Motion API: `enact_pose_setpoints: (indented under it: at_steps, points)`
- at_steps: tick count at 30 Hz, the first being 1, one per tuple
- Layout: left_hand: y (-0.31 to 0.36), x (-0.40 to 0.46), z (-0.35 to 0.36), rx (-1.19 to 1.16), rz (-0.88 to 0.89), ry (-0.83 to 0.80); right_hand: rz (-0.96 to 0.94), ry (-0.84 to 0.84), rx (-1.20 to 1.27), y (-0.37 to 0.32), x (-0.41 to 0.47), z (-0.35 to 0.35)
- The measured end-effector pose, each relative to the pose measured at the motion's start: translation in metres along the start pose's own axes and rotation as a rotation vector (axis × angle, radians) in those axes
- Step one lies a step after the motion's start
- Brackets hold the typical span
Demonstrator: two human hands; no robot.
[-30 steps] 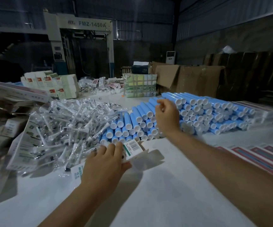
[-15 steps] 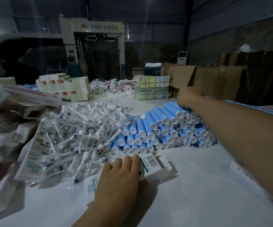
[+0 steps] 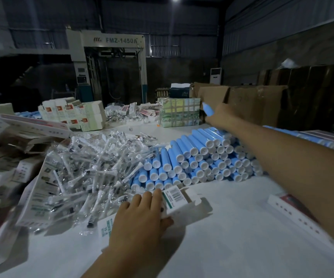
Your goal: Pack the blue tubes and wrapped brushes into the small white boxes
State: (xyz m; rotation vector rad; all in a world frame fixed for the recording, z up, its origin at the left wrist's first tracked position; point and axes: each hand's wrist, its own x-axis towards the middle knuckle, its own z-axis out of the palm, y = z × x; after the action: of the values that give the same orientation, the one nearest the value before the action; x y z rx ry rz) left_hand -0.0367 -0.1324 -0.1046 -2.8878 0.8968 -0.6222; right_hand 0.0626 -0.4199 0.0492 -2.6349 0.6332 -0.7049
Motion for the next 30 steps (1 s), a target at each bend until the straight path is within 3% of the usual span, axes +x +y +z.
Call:
enact_pose_setpoints:
  at_steps: [4, 8, 11, 19, 22, 26, 30]
  points:
    - [0.0, -0.002, -0.004, -0.013, -0.002, 0.048, -0.069, 0.131, 0.565, 0.005, -0.063, -0.008]
    - [0.002, -0.003, -0.008, -0.013, -0.014, 0.06, 0.012, 0.007, 1.084, 0.028, -0.146, 0.02]
    - [0.004, -0.005, -0.01, -0.047, -0.019, 0.067, 0.061, 0.053, 1.257, 0.034, -0.183, 0.035]
    - [0.008, -0.011, -0.01, 0.009, 0.014, 0.09, -0.015, 0.062, 1.303, 0.031, -0.208, 0.046]
    - [0.008, -0.012, -0.01, -0.008, 0.008, 0.101, 0.053, 0.045, 1.315, 0.034, -0.204, 0.045]
    - [0.011, -0.013, -0.01, -0.032, 0.002, 0.12, 0.163, 0.069, 1.198, 0.041, -0.202, 0.05]
    - [0.012, -0.014, -0.011, -0.02, 0.023, 0.1, 0.116, 0.028, 1.104, 0.04, -0.208, 0.058]
